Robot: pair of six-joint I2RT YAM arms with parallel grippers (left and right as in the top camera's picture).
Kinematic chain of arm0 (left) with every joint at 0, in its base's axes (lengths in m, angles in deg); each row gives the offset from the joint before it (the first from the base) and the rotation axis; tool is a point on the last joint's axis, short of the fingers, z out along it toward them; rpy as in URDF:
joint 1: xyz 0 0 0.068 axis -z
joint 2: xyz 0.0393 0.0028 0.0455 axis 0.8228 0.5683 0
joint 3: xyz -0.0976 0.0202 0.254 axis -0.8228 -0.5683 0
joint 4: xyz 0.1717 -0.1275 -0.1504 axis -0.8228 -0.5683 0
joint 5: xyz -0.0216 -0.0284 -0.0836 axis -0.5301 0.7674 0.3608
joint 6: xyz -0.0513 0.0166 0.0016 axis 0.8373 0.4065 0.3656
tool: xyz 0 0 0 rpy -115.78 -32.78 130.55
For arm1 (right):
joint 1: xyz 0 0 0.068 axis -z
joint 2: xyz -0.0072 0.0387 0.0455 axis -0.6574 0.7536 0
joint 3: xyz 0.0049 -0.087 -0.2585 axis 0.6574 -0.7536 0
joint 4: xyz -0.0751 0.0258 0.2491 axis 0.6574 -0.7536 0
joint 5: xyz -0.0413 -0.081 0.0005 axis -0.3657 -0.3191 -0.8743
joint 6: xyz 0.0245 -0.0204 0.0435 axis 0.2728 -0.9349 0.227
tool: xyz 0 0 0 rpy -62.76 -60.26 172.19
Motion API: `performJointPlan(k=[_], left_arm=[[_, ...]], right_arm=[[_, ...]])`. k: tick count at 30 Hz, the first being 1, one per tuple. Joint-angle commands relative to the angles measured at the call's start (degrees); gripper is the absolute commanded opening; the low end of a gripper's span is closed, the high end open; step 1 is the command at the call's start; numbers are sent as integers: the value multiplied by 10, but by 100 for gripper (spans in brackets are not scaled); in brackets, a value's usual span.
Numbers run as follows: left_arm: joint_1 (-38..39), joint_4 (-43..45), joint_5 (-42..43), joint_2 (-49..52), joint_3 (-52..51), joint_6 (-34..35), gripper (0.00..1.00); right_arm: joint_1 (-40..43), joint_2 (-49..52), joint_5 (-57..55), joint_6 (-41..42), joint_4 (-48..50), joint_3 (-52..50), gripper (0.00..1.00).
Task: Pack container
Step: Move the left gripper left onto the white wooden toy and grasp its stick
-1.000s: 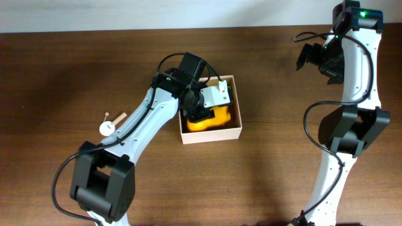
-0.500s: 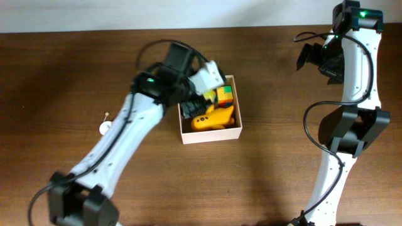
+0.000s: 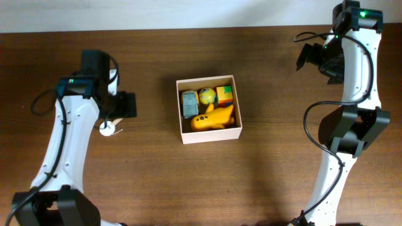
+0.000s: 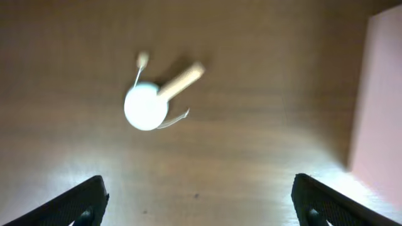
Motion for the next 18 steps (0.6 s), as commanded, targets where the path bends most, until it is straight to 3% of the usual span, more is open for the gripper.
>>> performJointPlan(k=[1, 10, 18], left_arm=[[-44, 48, -14, 0, -104, 9, 95], [-49, 228, -1, 2, -195, -177, 96], [-49, 295, 39, 20, -205, -341, 100]], right_arm=[[4, 0, 3, 5, 0, 9, 99], [4, 0, 3, 5, 0, 9, 99], [4, 0, 3, 5, 0, 9, 99]])
